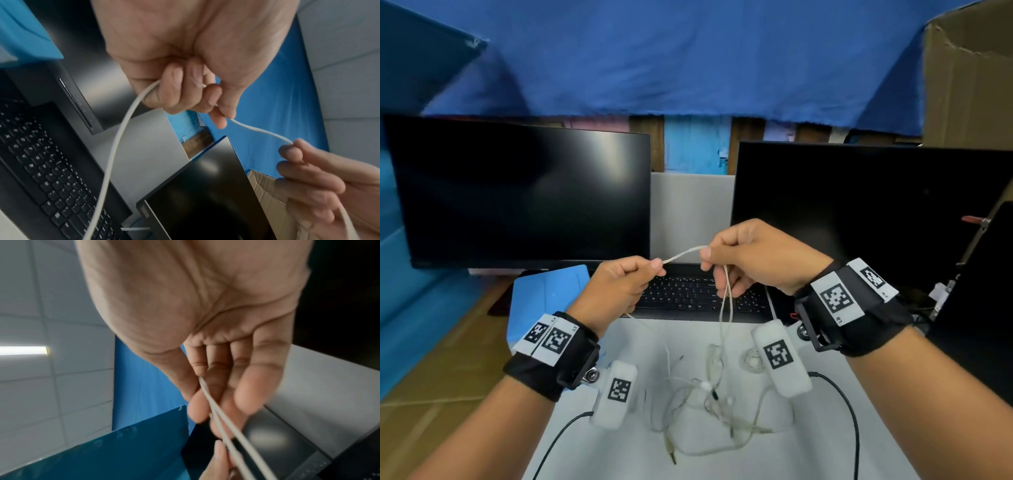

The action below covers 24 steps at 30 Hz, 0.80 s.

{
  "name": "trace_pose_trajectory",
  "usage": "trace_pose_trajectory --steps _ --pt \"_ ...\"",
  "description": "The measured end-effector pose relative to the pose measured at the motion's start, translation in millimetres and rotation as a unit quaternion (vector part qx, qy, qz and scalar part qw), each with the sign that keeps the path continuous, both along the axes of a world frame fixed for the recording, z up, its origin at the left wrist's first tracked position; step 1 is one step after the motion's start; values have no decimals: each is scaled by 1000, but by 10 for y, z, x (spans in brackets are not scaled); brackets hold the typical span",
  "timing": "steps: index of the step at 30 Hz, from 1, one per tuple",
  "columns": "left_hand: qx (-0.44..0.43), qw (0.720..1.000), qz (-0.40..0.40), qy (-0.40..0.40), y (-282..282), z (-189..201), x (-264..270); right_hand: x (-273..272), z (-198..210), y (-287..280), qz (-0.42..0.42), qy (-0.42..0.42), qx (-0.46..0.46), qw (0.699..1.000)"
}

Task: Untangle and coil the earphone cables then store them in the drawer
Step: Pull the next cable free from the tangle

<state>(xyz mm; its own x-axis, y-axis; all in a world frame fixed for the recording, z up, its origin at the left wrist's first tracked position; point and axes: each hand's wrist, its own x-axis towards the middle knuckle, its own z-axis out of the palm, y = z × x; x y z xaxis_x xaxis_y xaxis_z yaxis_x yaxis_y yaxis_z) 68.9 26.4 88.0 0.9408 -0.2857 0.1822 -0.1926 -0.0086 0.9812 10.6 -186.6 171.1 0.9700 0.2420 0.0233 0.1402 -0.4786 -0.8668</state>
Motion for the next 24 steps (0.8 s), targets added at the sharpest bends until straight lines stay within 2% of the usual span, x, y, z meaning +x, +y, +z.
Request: trace_pose_trajectory --steps 5,10,13,17,20,24 --pt "4 996 -84 9 -122 -33 -58 -18 109 55 -15 -37 61 997" --pt "-36 995 -95 21 -159 -77 -91 -21 137 38 -8 -84 113 990" --pt "-90 990 -107 28 -118 -34 -103 -71 120 -28 35 -24 100 994" --pt "-8 990 -135 -32 -189 194 -150 -105 -28 82 29 50 33 998" --pt "3 988 -146 -39 -277 319 -169 -137 -90 73 4 -12 32 999" --pt "3 989 -138 -45 -92 197 -83 -374 8 -417 -62 -75 130 987"
